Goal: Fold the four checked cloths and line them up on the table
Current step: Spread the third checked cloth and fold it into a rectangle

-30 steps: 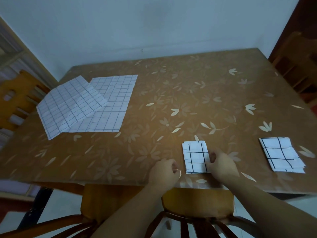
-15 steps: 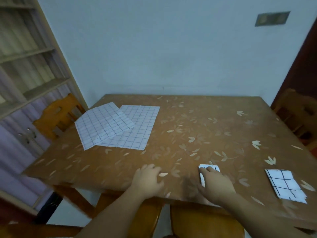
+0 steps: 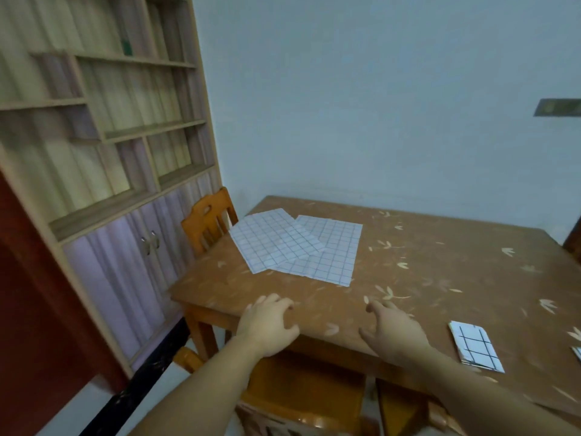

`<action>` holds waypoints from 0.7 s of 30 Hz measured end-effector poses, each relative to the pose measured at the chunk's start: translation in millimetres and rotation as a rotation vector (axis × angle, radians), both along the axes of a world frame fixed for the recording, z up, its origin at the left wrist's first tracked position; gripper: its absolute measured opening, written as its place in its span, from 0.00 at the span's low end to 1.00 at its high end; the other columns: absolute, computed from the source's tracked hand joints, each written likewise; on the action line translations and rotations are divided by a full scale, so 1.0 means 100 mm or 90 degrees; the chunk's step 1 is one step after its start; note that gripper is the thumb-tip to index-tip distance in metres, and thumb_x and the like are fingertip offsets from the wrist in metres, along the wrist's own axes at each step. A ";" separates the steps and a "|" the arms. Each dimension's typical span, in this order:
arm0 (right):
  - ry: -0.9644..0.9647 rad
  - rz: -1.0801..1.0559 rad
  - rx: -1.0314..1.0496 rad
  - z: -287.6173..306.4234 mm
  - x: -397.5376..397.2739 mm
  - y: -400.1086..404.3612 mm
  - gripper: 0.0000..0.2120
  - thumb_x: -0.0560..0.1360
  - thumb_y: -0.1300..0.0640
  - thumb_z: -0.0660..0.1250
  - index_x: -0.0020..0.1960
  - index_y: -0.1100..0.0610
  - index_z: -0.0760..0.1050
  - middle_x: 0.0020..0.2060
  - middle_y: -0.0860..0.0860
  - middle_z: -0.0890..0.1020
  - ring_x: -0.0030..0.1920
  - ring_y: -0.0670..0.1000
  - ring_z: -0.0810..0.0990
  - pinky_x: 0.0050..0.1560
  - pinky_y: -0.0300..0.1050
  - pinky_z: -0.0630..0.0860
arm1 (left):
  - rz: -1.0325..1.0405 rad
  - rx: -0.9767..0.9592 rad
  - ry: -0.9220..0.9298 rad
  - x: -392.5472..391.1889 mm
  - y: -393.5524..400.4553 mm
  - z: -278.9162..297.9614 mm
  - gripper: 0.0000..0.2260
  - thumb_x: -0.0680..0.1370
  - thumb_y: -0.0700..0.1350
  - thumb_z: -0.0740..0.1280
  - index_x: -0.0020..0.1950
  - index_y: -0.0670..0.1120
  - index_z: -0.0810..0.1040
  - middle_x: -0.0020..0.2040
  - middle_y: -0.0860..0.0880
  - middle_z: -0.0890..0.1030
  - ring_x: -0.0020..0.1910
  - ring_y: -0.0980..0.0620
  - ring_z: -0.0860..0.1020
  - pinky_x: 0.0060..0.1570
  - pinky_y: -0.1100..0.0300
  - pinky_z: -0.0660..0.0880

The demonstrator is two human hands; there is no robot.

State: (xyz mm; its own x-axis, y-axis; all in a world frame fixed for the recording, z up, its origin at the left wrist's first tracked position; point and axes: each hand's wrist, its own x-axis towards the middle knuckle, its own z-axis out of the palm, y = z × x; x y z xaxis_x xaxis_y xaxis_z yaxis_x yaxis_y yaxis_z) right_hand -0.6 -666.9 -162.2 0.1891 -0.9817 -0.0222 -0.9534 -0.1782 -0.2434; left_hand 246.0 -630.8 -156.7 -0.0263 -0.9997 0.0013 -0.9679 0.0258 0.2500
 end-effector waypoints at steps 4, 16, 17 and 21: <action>-0.001 0.010 0.010 0.08 0.42 -0.09 0.26 0.74 0.40 0.61 0.69 0.49 0.66 0.67 0.49 0.71 0.62 0.53 0.74 0.59 0.50 0.75 | 0.026 0.002 0.002 0.38 -0.02 0.04 0.21 0.77 0.61 0.60 0.69 0.58 0.69 0.66 0.56 0.70 0.66 0.51 0.67 0.64 0.52 0.66; -0.083 0.030 0.084 -0.33 1.23 -1.15 0.24 0.76 0.43 0.60 0.70 0.49 0.65 0.68 0.48 0.70 0.61 0.51 0.74 0.61 0.51 0.73 | 0.065 0.052 -0.017 1.08 -0.99 -0.10 0.19 0.76 0.60 0.61 0.66 0.58 0.71 0.62 0.57 0.73 0.62 0.53 0.70 0.62 0.53 0.69; -0.087 0.036 0.083 -0.35 1.30 -1.25 0.24 0.76 0.43 0.60 0.70 0.49 0.65 0.68 0.49 0.70 0.61 0.51 0.74 0.61 0.51 0.72 | 0.066 0.051 -0.021 1.12 -1.09 -0.10 0.19 0.75 0.60 0.61 0.65 0.58 0.71 0.60 0.58 0.73 0.61 0.54 0.70 0.60 0.54 0.70; -0.081 0.050 0.082 -0.37 1.49 -1.59 0.25 0.77 0.42 0.60 0.71 0.49 0.65 0.67 0.49 0.71 0.62 0.52 0.74 0.62 0.52 0.72 | 0.076 0.047 -0.010 1.28 -1.45 -0.14 0.20 0.74 0.60 0.61 0.64 0.58 0.72 0.59 0.57 0.74 0.59 0.54 0.71 0.59 0.54 0.71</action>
State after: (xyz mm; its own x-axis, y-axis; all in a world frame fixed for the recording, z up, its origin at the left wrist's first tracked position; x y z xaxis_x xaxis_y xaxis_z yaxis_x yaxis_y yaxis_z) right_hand 148.0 -826.2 -199.6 0.2737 -0.9545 -0.1185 -0.8983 -0.2096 -0.3863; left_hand 374.2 -775.7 -170.4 0.0939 -0.9929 -0.0725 -0.9666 -0.1083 0.2321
